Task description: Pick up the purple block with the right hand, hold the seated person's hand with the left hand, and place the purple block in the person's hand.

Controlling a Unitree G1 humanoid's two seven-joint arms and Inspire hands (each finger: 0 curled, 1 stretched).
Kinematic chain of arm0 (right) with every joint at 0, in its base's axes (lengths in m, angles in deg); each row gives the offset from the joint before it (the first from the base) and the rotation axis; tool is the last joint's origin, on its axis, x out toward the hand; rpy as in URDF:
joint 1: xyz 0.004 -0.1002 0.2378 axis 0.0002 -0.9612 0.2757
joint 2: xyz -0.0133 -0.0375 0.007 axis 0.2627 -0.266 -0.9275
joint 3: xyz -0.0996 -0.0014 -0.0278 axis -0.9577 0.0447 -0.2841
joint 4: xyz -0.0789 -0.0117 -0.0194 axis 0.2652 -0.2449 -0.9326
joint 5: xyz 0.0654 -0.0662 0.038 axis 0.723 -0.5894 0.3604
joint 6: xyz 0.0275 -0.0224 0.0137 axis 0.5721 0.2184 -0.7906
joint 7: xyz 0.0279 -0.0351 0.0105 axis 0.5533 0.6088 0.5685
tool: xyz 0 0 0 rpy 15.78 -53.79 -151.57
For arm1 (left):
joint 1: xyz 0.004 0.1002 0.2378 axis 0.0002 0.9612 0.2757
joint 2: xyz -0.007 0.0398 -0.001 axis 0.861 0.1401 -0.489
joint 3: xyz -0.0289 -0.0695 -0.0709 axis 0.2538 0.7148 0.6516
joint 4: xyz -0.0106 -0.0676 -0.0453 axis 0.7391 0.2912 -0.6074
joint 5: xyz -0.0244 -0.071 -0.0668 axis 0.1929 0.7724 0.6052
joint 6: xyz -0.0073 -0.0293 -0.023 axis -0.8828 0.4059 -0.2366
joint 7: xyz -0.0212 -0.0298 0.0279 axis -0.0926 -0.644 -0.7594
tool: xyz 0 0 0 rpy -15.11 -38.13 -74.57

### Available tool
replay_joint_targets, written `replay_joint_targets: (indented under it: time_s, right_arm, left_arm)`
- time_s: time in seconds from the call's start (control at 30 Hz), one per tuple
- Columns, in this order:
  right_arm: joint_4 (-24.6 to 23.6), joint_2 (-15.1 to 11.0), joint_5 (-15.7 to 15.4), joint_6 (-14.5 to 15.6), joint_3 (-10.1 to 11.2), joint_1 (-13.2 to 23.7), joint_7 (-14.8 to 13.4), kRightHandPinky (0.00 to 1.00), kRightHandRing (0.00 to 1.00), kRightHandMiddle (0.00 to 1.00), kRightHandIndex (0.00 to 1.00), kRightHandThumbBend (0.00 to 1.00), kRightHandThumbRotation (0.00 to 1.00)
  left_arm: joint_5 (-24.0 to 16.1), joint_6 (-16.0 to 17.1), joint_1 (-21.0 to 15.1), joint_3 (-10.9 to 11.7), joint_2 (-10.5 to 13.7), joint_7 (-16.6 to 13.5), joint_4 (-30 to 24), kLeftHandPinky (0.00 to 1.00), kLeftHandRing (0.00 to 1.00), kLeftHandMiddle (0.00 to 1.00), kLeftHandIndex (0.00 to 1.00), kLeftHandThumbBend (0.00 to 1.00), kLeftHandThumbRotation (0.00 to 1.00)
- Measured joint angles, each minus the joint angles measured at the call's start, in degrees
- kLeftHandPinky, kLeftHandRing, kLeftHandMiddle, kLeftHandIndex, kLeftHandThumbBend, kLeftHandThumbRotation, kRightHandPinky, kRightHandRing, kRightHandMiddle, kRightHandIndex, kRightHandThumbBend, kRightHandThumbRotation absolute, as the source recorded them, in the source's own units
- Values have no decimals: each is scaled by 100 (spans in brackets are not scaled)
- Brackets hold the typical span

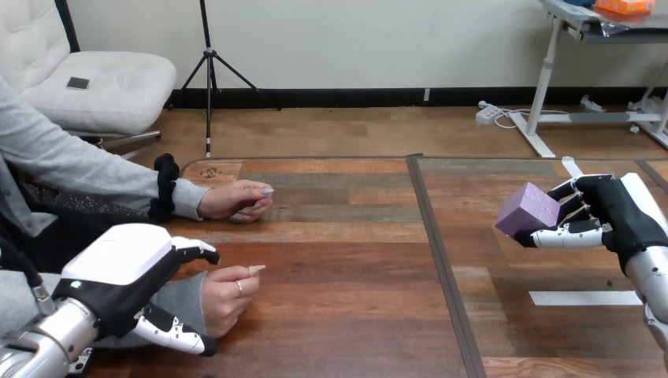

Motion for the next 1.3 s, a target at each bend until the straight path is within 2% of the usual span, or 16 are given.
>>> replay_joint_targets:
  time_s: [0.63, 0.83, 1.13, 1.3]
  right_arm:
    - [-2, 0, -15, 1, 0, 0, -3, 36, 40, 44, 45, 85, 0]
    - [-2, 0, -15, 1, 0, 0, -3, 36, 40, 44, 45, 86, 0]
    - [-4, 0, -41, 3, 0, 0, -25, 34, 39, 43, 45, 86, 0]
    - [-4, 0, -57, 3, 0, 0, -31, 35, 39, 44, 45, 85, 0]
  left_arm:
    - [-169, -8, -624, -447, 60, -412, 1183, 78, 82, 83, 81, 100, 35]
    - [-171, -10, -717, -528, 138, -471, 1376, 79, 82, 83, 81, 100, 35]
    - [-334, -100, -878, -689, 206, -753, 1657, 79, 81, 83, 81, 100, 35]
    - [-353, -192, -953, -743, 213, -772, 1741, 81, 82, 83, 81, 100, 35]
